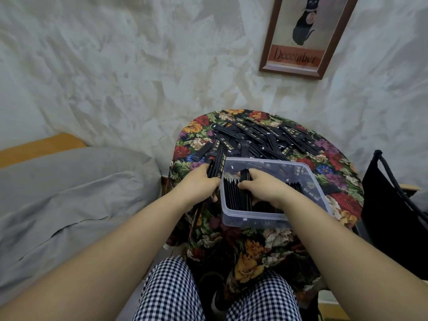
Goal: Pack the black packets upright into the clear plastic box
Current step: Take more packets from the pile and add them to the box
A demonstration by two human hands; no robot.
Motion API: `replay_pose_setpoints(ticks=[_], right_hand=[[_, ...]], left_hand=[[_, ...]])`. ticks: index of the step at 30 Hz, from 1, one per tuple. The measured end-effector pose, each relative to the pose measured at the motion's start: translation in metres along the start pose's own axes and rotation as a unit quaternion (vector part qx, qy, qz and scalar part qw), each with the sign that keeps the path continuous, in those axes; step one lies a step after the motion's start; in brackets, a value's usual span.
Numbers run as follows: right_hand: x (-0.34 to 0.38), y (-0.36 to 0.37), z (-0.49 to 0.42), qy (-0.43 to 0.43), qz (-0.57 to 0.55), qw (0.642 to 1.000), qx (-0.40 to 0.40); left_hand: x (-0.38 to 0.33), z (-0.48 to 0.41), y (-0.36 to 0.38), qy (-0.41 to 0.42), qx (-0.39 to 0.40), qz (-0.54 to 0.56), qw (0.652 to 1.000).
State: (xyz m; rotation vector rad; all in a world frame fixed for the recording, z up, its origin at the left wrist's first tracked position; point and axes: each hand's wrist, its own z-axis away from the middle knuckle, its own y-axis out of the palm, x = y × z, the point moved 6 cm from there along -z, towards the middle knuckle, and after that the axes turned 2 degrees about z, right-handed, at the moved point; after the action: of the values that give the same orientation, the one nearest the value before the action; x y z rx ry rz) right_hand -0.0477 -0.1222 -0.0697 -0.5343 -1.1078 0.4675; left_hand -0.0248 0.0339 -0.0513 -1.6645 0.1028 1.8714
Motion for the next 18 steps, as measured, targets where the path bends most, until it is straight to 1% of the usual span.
replay_pose_setpoints(ticks=[6, 9, 11, 15, 18], right_hand=[[0.022, -0.002, 0.0, -0.032, 0.083, 0.995, -0.039], [0.031, 0.006, -0.001, -0.025, 0.11, 0.993, -0.027], [0.031, 0.013, -0.004, -0.01, 0.11, 0.994, -0.007], [0.028, 0.017, -0.004, 0.003, 0.106, 0.994, 0.003], [0.025, 0.014, 0.002, 0.002, 0.066, 0.998, 0.01]], left_hand=[[0.0, -0.004, 0.0, -0.002, -0.014, -0.013, 1.0], [0.003, -0.006, 0.0, -0.002, -0.018, -0.009, 1.0], [0.004, -0.007, 0.001, 0.0, -0.018, -0.004, 1.0], [0.003, -0.005, 0.0, 0.004, -0.017, -0.003, 1.0], [0.003, -0.005, 0.0, 0.005, -0.018, -0.012, 1.0]])
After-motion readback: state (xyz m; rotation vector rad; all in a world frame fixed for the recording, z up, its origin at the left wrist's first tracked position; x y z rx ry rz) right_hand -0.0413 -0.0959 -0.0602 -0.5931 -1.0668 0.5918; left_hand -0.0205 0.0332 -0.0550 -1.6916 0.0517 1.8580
